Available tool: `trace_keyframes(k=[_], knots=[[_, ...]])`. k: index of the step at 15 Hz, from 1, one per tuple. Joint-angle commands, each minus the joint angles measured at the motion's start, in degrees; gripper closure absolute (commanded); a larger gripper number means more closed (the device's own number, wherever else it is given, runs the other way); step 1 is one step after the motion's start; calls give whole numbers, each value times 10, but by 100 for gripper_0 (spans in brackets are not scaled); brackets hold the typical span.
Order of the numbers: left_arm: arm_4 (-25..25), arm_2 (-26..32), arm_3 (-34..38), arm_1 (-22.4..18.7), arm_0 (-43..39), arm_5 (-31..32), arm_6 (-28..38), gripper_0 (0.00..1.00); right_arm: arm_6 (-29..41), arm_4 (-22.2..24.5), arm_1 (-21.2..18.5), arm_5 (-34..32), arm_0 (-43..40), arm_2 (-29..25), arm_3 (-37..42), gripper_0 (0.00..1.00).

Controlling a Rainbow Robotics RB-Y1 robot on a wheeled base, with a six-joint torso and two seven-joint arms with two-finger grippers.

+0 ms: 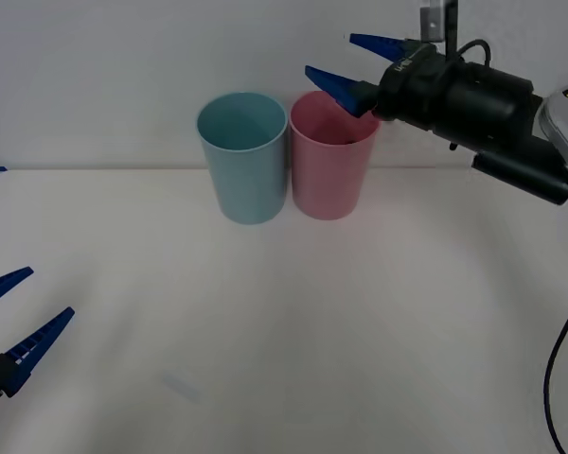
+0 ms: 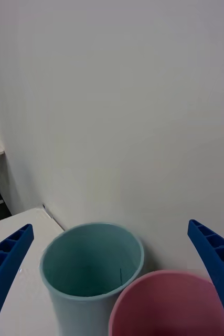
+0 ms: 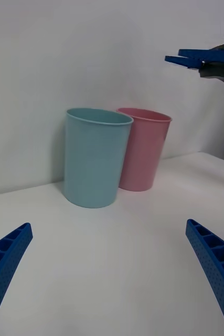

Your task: Grasp the object on the table and drop it into the matching bin: aluminum can to the light blue bin, PET bottle to the pink bin.

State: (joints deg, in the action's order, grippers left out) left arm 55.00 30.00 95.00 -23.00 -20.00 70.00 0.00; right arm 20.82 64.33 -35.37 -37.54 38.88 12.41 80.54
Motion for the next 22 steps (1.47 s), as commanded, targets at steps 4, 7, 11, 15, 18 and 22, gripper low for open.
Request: trace_keyframes(k=[4, 7, 11, 15, 18, 22], knots=[[0, 0, 0, 0, 0, 0, 0, 0, -86, -100, -87, -21, -155, -28, 131, 0], [0, 0, 0, 0, 0, 0, 0, 0, -131, -105, -90, -81, -217, -74, 142, 0], [0, 0, 0, 0, 0, 0, 0, 0, -146, -109, -83, -175, -297, -141, 146, 0], [0, 0, 0, 0, 0, 0, 0, 0, -159, -105, -61, -260, -371, -212, 146, 0], [0, 0, 0, 0, 0, 0, 0, 0, -171, -80, -30, -322, -415, -264, 146, 0], [0, 0, 0, 0, 0, 0, 0, 0, -182, -44, 6, -376, -464, -317, 146, 0]])
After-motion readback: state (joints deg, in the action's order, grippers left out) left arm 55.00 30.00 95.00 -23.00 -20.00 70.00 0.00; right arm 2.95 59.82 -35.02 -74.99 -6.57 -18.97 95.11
